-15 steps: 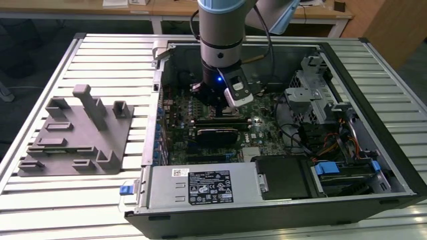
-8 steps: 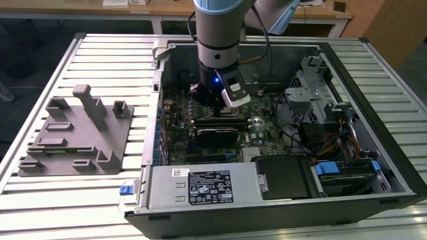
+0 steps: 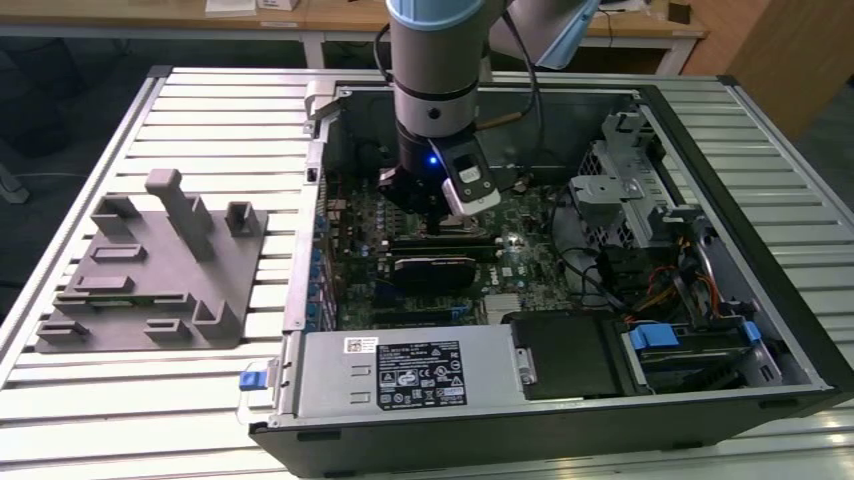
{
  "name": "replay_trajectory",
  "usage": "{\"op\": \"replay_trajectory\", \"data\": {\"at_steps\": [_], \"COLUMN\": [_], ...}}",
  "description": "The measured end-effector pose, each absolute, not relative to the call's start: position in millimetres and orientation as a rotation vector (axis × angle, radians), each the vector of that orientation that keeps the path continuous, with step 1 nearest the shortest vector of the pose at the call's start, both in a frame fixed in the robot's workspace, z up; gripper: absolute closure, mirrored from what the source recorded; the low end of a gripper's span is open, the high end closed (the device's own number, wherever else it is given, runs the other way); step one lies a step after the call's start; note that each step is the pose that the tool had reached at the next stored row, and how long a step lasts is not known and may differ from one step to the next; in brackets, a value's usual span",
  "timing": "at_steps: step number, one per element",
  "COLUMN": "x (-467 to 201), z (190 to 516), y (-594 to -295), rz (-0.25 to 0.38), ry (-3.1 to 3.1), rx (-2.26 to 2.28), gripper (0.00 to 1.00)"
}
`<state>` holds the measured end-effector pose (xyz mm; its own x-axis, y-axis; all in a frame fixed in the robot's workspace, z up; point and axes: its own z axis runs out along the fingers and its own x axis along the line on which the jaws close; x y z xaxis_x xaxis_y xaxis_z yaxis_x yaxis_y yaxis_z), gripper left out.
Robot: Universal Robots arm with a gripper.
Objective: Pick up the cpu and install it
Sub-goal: 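Install the second cpu locking lever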
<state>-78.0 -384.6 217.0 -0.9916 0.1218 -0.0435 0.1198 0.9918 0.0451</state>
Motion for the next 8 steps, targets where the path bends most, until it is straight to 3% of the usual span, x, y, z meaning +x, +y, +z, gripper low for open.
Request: {"op": "replay_trajectory", "data": {"at_steps": [8], "x": [-82.7], "z": [216.2], "y": [-384.6], "rz": [0.066], "ry": [3.089], "rx": [0.188], "gripper": [0.89]}}
